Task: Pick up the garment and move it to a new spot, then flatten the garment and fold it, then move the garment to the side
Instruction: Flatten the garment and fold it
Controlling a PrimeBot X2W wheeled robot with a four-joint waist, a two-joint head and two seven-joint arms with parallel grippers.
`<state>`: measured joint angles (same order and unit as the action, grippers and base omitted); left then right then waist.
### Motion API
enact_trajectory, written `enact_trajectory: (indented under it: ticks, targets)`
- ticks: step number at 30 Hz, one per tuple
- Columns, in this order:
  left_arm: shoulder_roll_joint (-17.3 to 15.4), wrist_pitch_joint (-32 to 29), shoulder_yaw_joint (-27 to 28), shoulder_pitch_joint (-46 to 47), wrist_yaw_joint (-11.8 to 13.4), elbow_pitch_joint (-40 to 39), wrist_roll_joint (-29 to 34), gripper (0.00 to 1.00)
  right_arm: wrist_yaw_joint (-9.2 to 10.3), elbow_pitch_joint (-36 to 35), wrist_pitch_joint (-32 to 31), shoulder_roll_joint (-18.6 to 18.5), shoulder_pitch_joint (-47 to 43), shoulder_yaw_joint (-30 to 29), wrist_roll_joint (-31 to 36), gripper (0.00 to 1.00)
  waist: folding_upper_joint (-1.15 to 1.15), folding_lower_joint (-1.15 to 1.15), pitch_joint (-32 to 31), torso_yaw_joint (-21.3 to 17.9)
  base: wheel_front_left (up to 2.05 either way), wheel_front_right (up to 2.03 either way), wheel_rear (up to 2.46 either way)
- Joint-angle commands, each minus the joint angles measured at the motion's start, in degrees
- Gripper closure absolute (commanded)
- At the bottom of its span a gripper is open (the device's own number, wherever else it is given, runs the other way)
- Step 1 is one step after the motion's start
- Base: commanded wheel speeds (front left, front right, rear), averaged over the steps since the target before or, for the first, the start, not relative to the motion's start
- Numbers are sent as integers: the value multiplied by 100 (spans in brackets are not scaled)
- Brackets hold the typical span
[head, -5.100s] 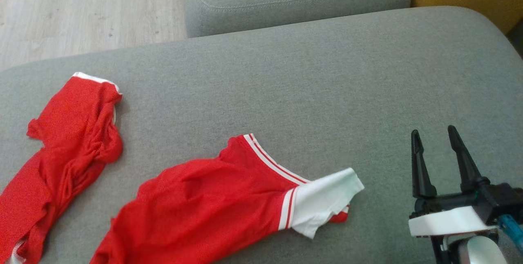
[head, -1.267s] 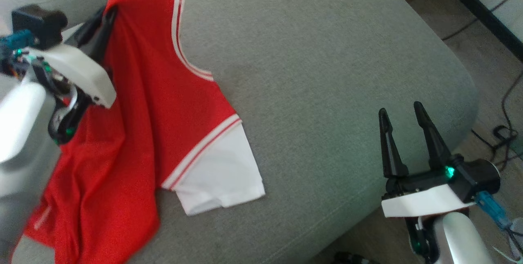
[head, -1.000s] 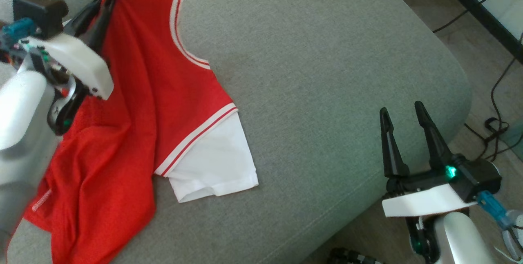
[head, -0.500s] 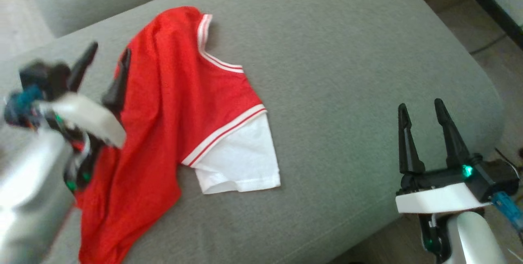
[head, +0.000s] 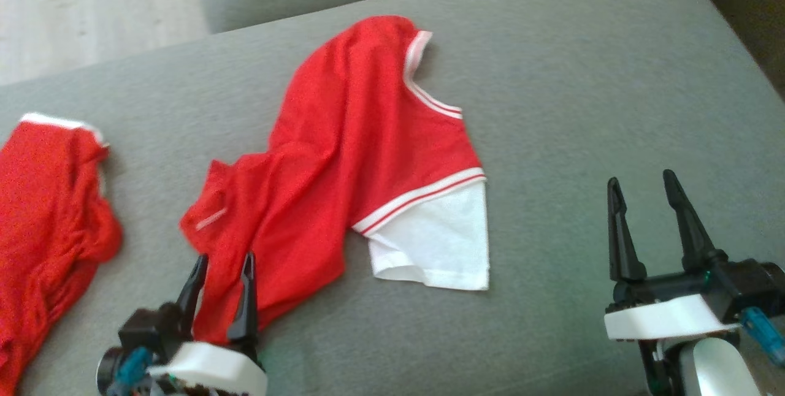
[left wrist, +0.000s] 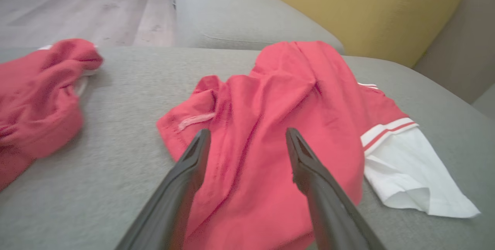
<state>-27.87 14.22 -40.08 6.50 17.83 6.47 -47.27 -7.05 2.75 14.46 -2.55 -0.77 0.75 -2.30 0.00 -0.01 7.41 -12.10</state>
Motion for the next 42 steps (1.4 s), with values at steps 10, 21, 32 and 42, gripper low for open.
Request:
enact_trajectory:
  ticks: [10, 21, 32, 42]
  targets:
    - [315, 76, 589, -544, -238, 385, 131, 0, -44, -148, 54, -32, 63, 187, 166, 0, 0, 1, -52, 715, 0, 0, 0]
    - [568, -26, 584, -334, -722, 909, -245, 0, -44, -116, 54, -32, 116, 247, 133, 0, 0, 1, 72, 654, 0, 0, 0]
    - [602, -464, 509, -454, -921, 1044, -604, 100, -44, -103, 54, -32, 132, 196, 72, 0, 0, 1, 94, 502, 0, 0, 0]
    - [-217, -266, 1560, -1048, -577, -376, -1131, 100, -44, -115, 54, -32, 64, 120, 80, 0, 0, 1, 16, 600, 0, 0, 0]
